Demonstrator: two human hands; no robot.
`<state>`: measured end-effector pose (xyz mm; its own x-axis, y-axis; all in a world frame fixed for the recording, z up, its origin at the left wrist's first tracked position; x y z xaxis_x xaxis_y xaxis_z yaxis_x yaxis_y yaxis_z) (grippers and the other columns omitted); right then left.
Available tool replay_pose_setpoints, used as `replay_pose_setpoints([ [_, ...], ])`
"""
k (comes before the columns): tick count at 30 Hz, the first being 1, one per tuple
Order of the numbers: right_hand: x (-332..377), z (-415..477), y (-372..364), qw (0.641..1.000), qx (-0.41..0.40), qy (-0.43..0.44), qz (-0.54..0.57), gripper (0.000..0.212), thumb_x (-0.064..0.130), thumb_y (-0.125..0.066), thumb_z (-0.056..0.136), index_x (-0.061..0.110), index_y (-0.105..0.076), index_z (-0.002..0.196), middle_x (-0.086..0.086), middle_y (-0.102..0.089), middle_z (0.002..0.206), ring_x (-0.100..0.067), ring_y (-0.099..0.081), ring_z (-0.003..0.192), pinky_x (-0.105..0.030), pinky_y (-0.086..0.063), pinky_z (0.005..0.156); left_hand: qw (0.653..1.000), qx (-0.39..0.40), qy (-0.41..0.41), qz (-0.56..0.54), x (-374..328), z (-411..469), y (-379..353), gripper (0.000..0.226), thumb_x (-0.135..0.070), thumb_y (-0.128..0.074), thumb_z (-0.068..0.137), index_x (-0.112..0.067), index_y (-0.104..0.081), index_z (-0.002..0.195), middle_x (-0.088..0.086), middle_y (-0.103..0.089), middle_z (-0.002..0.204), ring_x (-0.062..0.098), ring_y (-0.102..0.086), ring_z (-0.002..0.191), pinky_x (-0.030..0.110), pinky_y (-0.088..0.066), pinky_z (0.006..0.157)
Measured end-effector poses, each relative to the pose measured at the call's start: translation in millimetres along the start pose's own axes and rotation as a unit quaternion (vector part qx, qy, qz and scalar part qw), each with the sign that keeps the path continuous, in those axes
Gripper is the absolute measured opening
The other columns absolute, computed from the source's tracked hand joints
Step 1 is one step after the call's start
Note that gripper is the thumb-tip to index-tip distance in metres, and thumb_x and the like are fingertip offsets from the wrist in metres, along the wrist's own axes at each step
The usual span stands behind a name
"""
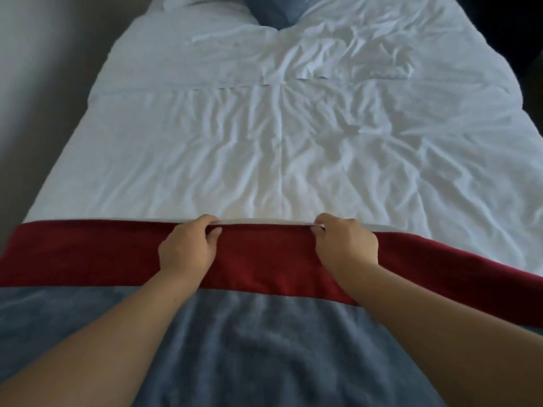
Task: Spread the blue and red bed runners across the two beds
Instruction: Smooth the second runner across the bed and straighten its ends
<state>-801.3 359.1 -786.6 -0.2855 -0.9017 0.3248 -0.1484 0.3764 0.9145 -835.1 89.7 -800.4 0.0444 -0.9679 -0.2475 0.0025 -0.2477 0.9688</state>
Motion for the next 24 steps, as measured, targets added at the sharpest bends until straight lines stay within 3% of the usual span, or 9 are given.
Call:
replay_pose_setpoints([
  [4, 5.9, 14.1, 13.5, 0.998, -0.046, 0.029, -0.022, 0.021, 0.033, -0.041, 0.105, 0.026, -0.061, 0.104, -0.003, -0.064, 0.081, -0.029, -0.057, 0.074, -0.036, -0.041, 0.064, 0.999, -0.023, -0.024, -0.038, -1.0, 14.4, 7.0, 0.015, -0.018, -0.055, 0.101, -0.021, -0.069, 0.107, 0.003, -0.072, 0.094, 0.031, -0.067, 0.091, 0.038, -0.049, 0.069],
  [6, 2.8, 30.0, 16.3, 0.995, -0.059, 0.065, -0.045, 0.021, 0.024, -0.044, 0.101, 0.028, -0.061, 0.113, -0.005, -0.069, 0.106, -0.031, -0.062, 0.096, -0.039, -0.045, 0.077, 0.997, -0.038, -0.047, -0.050, -3.5, 26.8, 6.7, 0.029, -0.009, -0.052, 0.099, -0.018, -0.065, 0.123, 0.008, -0.067, 0.118, 0.034, -0.062, 0.109, 0.045, -0.052, 0.079],
  [7, -3.4, 39.2, 14.0, 0.996, -0.037, 0.072, -0.049, 0.032, 0.020, -0.046, 0.099, 0.032, -0.058, 0.127, -0.006, -0.061, 0.131, -0.031, -0.055, 0.119, -0.045, -0.045, 0.093, 0.998, -0.019, -0.042, -0.032, -5.2, 29.5, 2.8, 0.037, -0.016, -0.051, 0.101, -0.021, -0.056, 0.138, 0.010, -0.057, 0.140, 0.036, -0.054, 0.125, 0.050, -0.050, 0.091],
  [9, -22.3, 47.1, 4.7, 0.998, 0.039, 0.050, -0.028, 0.055, 0.025, -0.045, 0.102, 0.038, -0.032, 0.154, 0.000, -0.022, 0.166, -0.030, -0.017, 0.153, -0.057, -0.017, 0.121, 0.995, 0.094, -0.001, 0.039, -11.6, 22.4, -12.4, 0.057, -0.048, -0.036, 0.106, -0.038, -0.019, 0.160, 0.003, -0.012, 0.171, 0.036, -0.016, 0.155, 0.060, -0.027, 0.117],
  [10, -34.8, 43.9, -3.2, 0.997, 0.064, 0.044, -0.030, 0.058, 0.032, -0.039, 0.105, 0.038, -0.018, 0.159, 0.003, -0.008, 0.170, -0.028, -0.004, 0.156, -0.057, -0.006, 0.125, 0.987, 0.148, 0.011, 0.068, -15.5, 10.9, -25.0, 0.063, -0.060, -0.023, 0.105, -0.044, 0.000, 0.161, -0.003, 0.009, 0.172, 0.033, 0.004, 0.158, 0.063, -0.013, 0.122],
  [12, -62.0, 22.9, -22.8, 0.993, 0.050, 0.075, -0.077, 0.057, 0.042, -0.021, 0.108, 0.040, -0.001, 0.161, 0.001, 0.003, 0.171, -0.025, 0.006, 0.157, -0.051, 0.002, 0.126, 0.986, 0.144, -0.019, 0.087, -25.9, -20.0, -49.2, 0.064, -0.066, -0.006, 0.102, -0.046, 0.020, 0.156, -0.005, 0.027, 0.168, 0.032, 0.022, 0.155, 0.066, 0.002, 0.122],
  [15, -95.7, -20.3, -32.6, 0.988, -0.006, 0.106, -0.114, 0.059, 0.050, -0.011, 0.105, 0.039, 0.004, 0.161, -0.002, 0.007, 0.171, -0.021, 0.010, 0.157, -0.045, 0.006, 0.126, 0.989, 0.096, -0.091, 0.067, -54.3, -56.2, -65.5, 0.060, -0.063, -0.001, 0.101, -0.049, 0.022, 0.155, -0.003, 0.028, 0.168, 0.033, 0.021, 0.155, 0.067, 0.003, 0.122],
  [20, -155.0, -49.4, -25.8, 0.984, -0.023, 0.113, -0.135, 0.059, 0.056, -0.013, 0.104, 0.040, -0.009, 0.161, 0.003, 0.004, 0.171, -0.016, 0.007, 0.157, -0.047, 0.000, 0.127, 0.972, 0.112, -0.200, 0.054, -112.6, -76.7, -78.0, 0.059, -0.061, -0.007, 0.101, -0.053, 0.009, 0.157, -0.013, 0.027, 0.167, 0.038, 0.011, 0.157, 0.068, -0.001, 0.122],
  [24, -203.6, -62.6, -4.4, 0.992, -0.042, 0.068, -0.101, 0.059, 0.055, -0.012, 0.105, 0.040, -0.008, 0.161, 0.002, 0.003, 0.171, -0.017, 0.004, 0.157, -0.044, 0.000, 0.127, 0.963, 0.139, -0.224, 0.058, -174.6, -79.1, -87.5, 0.056, -0.056, -0.012, 0.105, -0.057, 0.015, 0.154, -0.017, 0.028, 0.166, 0.039, 0.016, 0.155, 0.065, 0.005, 0.123],
])
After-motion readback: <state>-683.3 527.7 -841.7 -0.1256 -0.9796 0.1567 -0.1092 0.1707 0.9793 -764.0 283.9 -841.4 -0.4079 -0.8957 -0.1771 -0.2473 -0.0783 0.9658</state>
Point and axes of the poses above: each hand's wrist, its own z-axis towards the middle knuckle, its own y-axis out of the back of the hand, x = y × z, the point moved 1 cm from there along z, towards the middle knuckle
